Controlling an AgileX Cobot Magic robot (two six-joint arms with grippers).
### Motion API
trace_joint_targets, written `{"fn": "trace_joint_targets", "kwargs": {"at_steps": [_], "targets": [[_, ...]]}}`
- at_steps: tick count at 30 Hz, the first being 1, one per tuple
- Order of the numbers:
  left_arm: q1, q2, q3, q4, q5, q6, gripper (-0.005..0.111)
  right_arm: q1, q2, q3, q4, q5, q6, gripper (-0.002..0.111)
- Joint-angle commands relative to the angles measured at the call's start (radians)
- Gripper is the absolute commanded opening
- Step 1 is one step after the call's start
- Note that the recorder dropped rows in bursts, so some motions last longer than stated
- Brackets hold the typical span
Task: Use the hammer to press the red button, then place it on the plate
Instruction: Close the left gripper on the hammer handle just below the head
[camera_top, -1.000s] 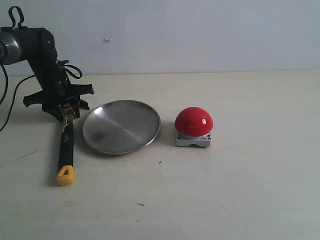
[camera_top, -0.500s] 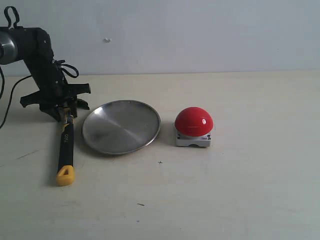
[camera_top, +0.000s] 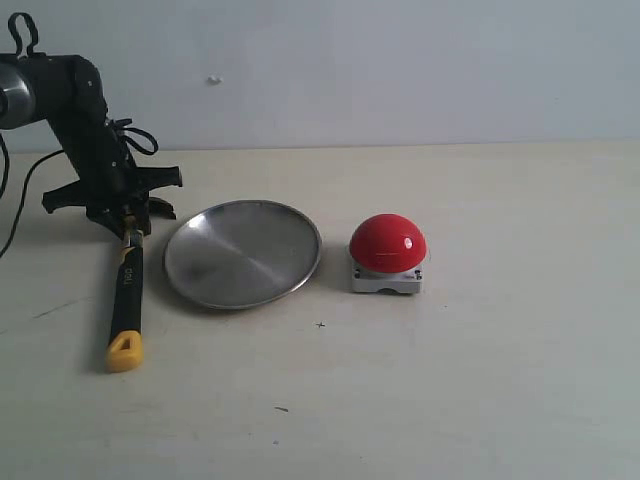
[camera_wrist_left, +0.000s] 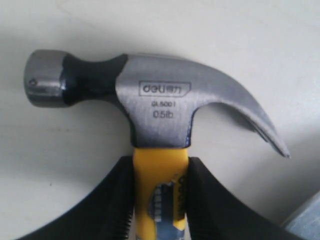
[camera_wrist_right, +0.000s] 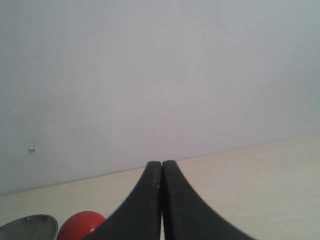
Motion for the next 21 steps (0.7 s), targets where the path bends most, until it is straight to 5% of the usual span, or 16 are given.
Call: {"fn": "trace_joint_targets", "kwargs": {"at_steps": [1,21], "targets": [[0.001,-0.001,-0.007,0.011,-0.026,0.006,0.020,0.004,-0.006,0.005,-0.004,-0.003,-0.004,0.000],[0.001,-0.001,-0.007,0.009,-0.006,0.030,0.020,0.004,-0.006,0.005,-0.004,-0.003,-0.004,0.000]]}}
